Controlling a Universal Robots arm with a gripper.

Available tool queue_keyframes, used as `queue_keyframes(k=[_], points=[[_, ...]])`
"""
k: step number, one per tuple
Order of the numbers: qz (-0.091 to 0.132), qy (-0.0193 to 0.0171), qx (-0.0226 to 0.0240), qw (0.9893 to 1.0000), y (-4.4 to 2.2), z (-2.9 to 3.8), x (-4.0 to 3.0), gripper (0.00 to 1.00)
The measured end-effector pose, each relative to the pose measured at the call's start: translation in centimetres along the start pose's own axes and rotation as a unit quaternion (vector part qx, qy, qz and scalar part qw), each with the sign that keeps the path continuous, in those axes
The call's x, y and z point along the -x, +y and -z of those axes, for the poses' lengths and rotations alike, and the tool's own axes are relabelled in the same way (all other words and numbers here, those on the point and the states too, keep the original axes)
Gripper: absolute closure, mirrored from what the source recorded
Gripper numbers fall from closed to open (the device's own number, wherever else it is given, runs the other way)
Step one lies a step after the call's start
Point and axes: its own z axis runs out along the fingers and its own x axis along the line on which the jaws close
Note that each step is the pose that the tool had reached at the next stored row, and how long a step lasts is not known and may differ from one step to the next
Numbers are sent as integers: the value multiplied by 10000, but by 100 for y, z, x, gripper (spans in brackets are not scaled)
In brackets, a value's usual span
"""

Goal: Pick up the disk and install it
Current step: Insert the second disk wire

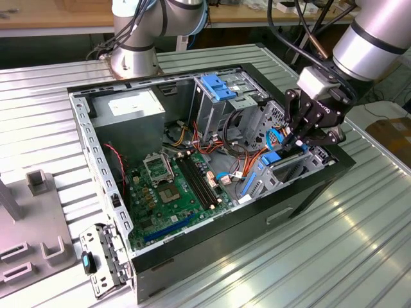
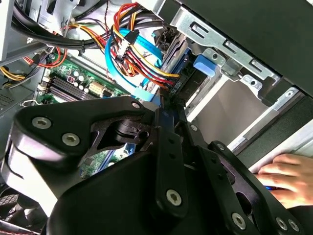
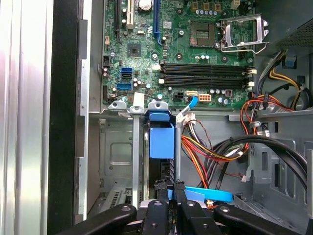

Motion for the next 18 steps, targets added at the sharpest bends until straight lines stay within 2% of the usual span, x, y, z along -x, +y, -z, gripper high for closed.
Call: queue_keyframes(k=[1,2,4,10,12,13,14,15,18], points=[[1,-7,-1,10000,0,-3,0,83],[0,-4,-1,10000,1,6,-1,76],[0,-2,-1,10000,2,30,1,76],[0,0,0,10000,12,203,10,76],[0,-2,0,10000,12,208,10,78],[0,-3,0,10000,12,208,10,84],[0,-3,0,10000,12,209,10,84],[0,-2,0,10000,12,210,10,89],[0,-5,0,10000,12,210,11,89]])
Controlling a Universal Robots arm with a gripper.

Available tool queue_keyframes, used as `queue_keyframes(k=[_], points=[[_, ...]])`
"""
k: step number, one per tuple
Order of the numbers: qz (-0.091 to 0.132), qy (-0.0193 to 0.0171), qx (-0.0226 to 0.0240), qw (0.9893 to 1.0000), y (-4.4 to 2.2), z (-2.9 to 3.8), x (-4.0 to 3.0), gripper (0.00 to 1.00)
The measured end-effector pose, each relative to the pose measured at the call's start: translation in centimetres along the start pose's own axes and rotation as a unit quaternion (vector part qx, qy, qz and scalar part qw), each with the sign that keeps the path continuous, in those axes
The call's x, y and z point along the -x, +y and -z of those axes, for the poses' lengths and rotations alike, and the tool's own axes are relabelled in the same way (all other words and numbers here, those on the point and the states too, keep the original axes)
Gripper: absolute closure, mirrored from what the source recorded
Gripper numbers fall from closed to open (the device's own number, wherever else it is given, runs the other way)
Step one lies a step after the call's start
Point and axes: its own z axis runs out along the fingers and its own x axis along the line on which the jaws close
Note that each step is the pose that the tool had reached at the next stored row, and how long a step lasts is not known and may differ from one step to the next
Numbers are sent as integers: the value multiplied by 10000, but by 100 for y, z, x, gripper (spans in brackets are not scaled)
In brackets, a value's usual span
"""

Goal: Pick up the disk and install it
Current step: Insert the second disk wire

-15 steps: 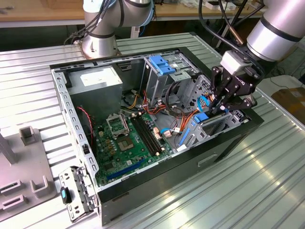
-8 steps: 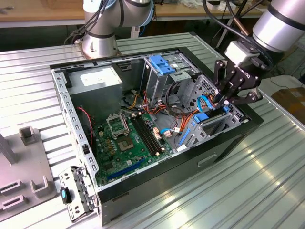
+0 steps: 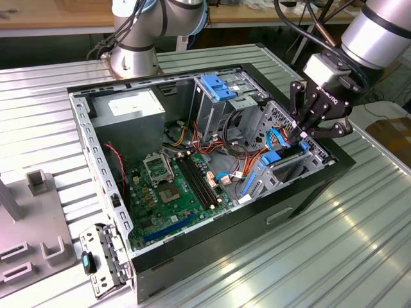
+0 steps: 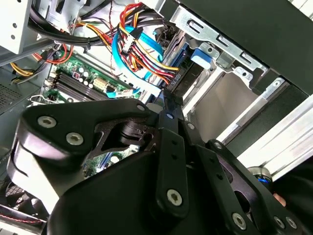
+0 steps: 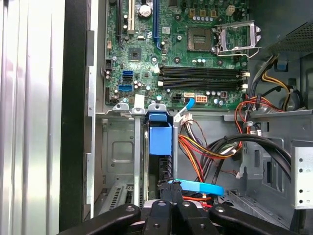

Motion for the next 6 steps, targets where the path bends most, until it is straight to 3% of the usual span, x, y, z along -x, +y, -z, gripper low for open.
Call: queue_keyframes(k=[6], points=[[0,-3,0,10000,0,0,0,89]])
